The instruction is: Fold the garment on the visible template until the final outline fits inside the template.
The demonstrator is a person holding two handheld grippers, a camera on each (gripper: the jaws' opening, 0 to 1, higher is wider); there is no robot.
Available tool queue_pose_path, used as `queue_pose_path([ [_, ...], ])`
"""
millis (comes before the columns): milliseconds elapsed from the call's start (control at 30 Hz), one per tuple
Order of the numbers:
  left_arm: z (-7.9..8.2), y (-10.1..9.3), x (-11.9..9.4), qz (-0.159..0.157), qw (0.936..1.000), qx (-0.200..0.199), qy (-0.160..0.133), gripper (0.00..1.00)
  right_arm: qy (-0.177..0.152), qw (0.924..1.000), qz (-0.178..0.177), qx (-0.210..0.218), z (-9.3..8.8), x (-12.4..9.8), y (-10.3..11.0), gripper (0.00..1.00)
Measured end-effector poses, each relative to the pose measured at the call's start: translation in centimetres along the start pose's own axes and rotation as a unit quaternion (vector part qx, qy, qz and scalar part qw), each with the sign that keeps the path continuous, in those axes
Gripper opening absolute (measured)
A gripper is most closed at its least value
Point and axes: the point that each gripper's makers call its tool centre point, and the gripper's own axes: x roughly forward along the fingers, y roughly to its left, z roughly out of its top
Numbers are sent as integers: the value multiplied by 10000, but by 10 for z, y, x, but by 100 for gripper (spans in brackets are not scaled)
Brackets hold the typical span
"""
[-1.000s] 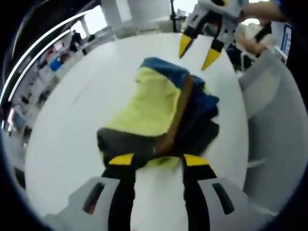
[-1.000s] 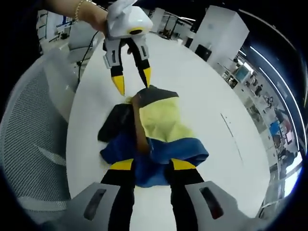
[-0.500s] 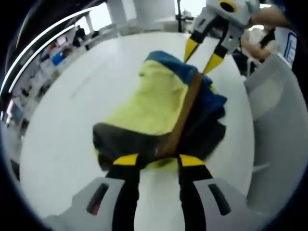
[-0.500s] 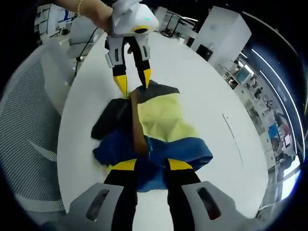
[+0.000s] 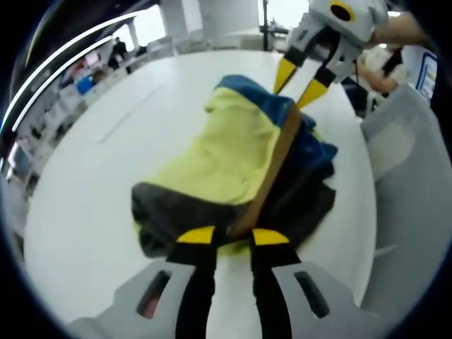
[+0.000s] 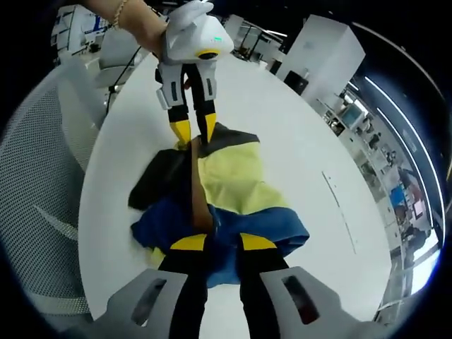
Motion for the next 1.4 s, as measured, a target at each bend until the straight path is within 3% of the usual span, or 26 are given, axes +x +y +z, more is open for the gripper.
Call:
queue_pose_path([
  [333,2,-2,0,-66,9997,-198,-130,3,-47,10000,27,-12,0,3,0,5],
  [600,5,-2,-3,-91,9991,-316,-264,0,-105,9999,-31,27,1,0,-1,4],
  [867,13,-2,-12,-106,9967,-631,-509,0,16,9977,-234,-637,6,-3,3,11],
  [1033,17,-3,-16,-120,9961,-669,-562,0,44,9952,-254,-939,9,2,3,6],
  [1200,22,-3,-22,-95,9956,-700,-624,0,-12,9964,-250,-809,12,1,-1,4],
  [1400,30,-1,-37,-18,9939,-774,-782,0,-235,9987,-363,-271,25,-17,-9,3],
])
